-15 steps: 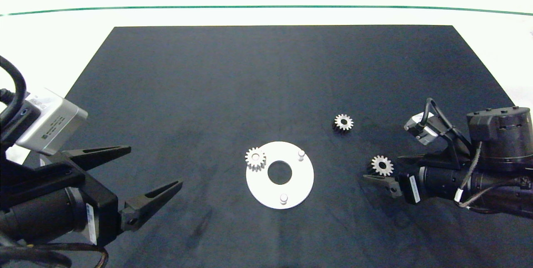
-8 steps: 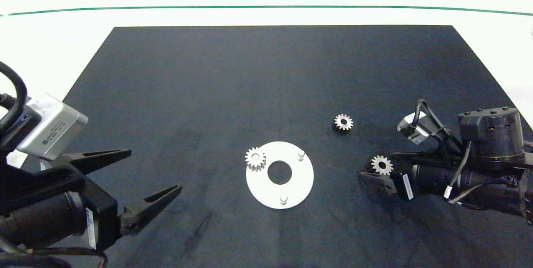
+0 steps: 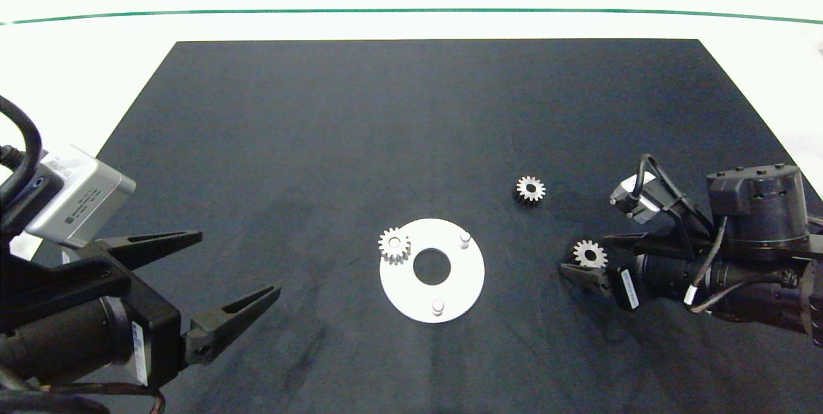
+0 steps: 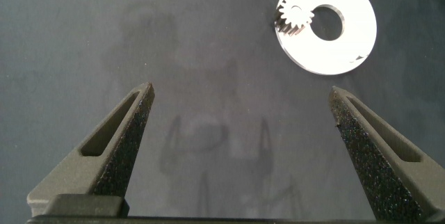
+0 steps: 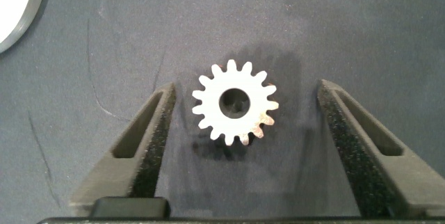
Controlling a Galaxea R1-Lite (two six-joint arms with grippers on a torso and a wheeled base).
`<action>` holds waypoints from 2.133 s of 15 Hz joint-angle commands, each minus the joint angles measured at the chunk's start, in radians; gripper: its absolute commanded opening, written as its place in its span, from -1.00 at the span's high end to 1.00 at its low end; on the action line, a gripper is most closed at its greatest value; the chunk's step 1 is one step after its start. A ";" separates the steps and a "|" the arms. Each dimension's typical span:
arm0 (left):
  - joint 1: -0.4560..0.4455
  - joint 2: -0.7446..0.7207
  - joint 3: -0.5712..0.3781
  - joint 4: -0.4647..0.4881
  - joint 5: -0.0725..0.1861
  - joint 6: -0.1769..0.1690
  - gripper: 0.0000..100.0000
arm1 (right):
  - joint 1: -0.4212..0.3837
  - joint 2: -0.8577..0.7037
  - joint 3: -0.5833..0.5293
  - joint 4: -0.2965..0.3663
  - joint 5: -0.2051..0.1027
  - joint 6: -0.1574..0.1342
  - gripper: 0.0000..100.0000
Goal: Install three planetary gears onto the carrier pins
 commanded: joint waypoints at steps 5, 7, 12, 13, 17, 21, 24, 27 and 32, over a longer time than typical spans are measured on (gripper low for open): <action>0.022 -0.007 0.012 0.001 -0.019 0.000 -1.00 | 0.008 0.001 -0.005 -0.002 -0.004 -0.014 -0.31; 0.027 -0.005 0.020 -0.003 -0.021 0.000 -1.00 | 0.009 0.004 -0.005 0.000 -0.006 -0.014 -0.25; 0.027 -0.007 0.020 -0.003 -0.021 0.000 -1.00 | 0.017 0.002 -0.006 0.003 -0.006 -0.026 -0.04; 0.027 -0.007 0.023 -0.003 -0.021 0.000 -1.00 | 0.017 0.002 -0.006 0.005 -0.006 -0.028 -0.01; 0.028 -0.013 0.032 -0.001 -0.022 0.000 -1.00 | 0.017 0.005 -0.002 0.008 -0.006 -0.043 0.17; 0.028 -0.016 0.038 -0.003 -0.027 0.000 -1.00 | 0.017 0.008 -0.002 0.008 -0.007 -0.046 0.32; 0.028 -0.019 0.041 -0.003 -0.027 0.000 -1.00 | 0.015 0.008 -0.002 0.008 -0.007 -0.046 0.44; 0.027 -0.041 0.046 0.001 -0.028 -0.001 -1.00 | 0.017 0.001 -0.002 0.012 -0.010 -0.046 0.56; 0.027 -0.157 0.046 0.007 -0.025 0.002 -1.00 | 0.072 -0.130 -0.088 0.239 -0.007 -0.031 0.56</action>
